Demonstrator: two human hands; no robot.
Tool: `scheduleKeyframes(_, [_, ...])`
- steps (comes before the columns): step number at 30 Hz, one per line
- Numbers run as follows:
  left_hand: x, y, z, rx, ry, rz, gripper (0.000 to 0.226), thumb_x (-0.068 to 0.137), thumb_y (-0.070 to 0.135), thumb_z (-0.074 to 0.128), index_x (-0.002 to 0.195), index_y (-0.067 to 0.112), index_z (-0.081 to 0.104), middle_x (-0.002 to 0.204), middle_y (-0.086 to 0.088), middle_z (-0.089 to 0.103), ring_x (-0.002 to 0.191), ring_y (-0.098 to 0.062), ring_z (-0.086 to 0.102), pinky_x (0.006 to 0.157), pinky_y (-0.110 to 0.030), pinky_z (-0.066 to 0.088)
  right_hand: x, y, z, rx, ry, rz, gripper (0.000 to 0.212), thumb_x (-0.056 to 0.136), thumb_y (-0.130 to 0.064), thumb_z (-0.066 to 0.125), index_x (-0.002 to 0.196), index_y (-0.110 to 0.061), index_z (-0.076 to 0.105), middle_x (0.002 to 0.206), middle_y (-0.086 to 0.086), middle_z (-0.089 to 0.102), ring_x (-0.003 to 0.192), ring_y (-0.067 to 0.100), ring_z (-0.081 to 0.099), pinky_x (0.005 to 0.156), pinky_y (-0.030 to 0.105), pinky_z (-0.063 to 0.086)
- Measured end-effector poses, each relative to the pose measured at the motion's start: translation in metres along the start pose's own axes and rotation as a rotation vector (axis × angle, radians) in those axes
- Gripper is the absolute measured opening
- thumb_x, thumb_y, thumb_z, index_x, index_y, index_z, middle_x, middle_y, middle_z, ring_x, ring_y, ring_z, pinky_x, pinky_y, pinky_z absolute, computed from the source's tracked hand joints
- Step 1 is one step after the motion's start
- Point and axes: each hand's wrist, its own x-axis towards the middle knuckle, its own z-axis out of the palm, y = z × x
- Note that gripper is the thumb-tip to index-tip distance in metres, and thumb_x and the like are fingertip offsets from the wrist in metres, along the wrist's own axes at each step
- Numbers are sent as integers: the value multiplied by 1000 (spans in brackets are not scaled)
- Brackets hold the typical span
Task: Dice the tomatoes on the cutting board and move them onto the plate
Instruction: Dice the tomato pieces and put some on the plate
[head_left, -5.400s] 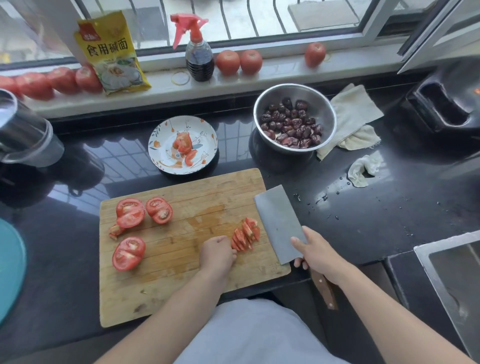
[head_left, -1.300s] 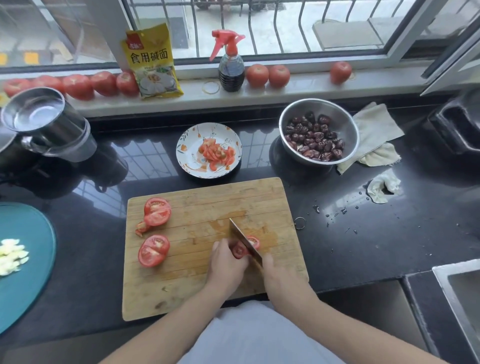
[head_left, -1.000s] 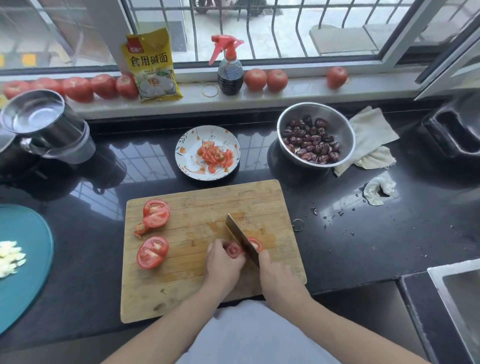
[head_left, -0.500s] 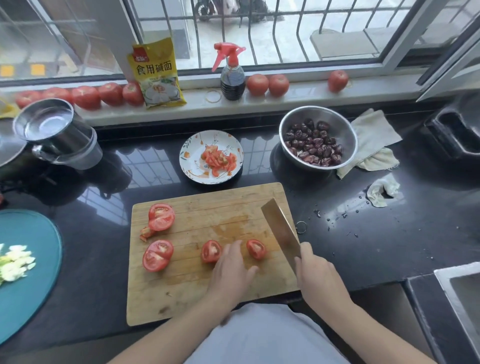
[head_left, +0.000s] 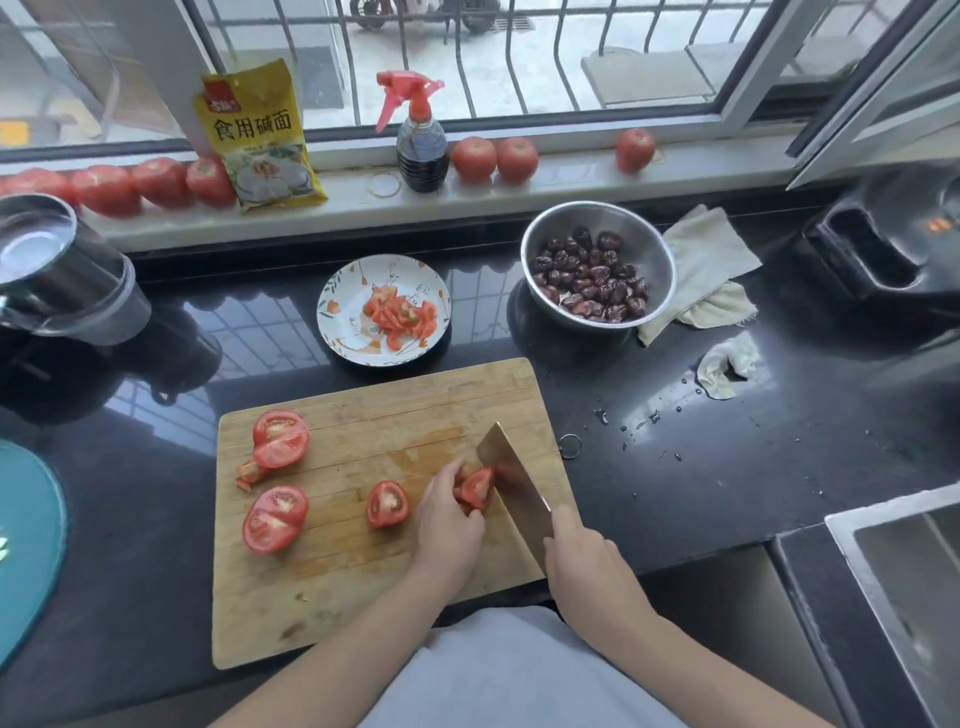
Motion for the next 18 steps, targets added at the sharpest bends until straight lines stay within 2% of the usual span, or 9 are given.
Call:
scheduleKeyframes(2, [1,1,4,-23,-1,6,66,88,5,75,145,29,53,136,9,56,121,-16,60,106,-42,53,0,2,-4,-10,14,-4,14,103,-24,35,93,-27,25,81,4,58,71,37,53,58,40,37])
scheduleKeyframes(4, [5,2,6,-38,36,16,56,89,5,76,140,23,60,132,6,59,119,-18,61,107,-42,52,-1,1,-8,-103,69,-19,23,101,-20,41,88,-27,24,73,-2,56,58,30,51,48,37,31])
scheduleKeyframes(6, [8,4,4,-87,52,-28,50,91,6,75,137,22,62,130,3,64,115,-17,63,105,-38,53,-6,3,-10,-235,118,-58,44,90,-11,60,82,-25,20,58,-8,38,38,18,23,39,27,12])
scheduleKeyframes(7, [9,5,2,-114,49,-54,49,92,6,76,136,22,62,128,3,66,111,-15,65,101,-34,54,-7,3,-13,-293,133,-68,50,84,-7,66,81,-24,19,55,-9,31,37,14,12,40,25,5])
scheduleKeyframes(8, [9,6,0,-142,46,-68,48,92,6,76,135,22,62,125,3,67,107,-12,66,97,-29,53,-9,2,-16,-327,116,-65,51,83,-5,65,82,-24,18,55,-8,31,37,15,11,39,26,6])
scheduleKeyframes(11, [9,7,-3,-188,56,-83,43,91,8,79,129,19,66,120,5,70,107,-10,65,91,-21,49,-12,-6,-21,-334,71,-92,37,87,2,45,92,-23,18,76,-1,55,55,28,38,53,33,29])
scheduleKeyframes(13, [9,7,-4,-192,64,-89,39,89,10,80,125,19,68,116,5,71,107,-11,65,91,-23,49,-12,-15,-24,-353,9,-88,34,86,4,40,97,-21,20,88,2,59,66,31,48,60,34,32])
scheduleKeyframes(16, [11,7,-5,-183,79,-84,33,88,14,83,118,20,70,110,6,72,105,-12,66,91,-24,50,-6,-25,-23,-348,-50,-68,33,86,5,41,102,-20,27,84,0,54,73,31,55,62,33,33])
scheduleKeyframes(18, [13,6,-5,-179,86,-72,27,87,14,83,111,20,71,106,7,73,102,-11,67,86,-21,49,4,-29,-19,-323,-56,-67,35,87,4,45,110,-19,33,86,0,59,81,27,64,62,33,37])
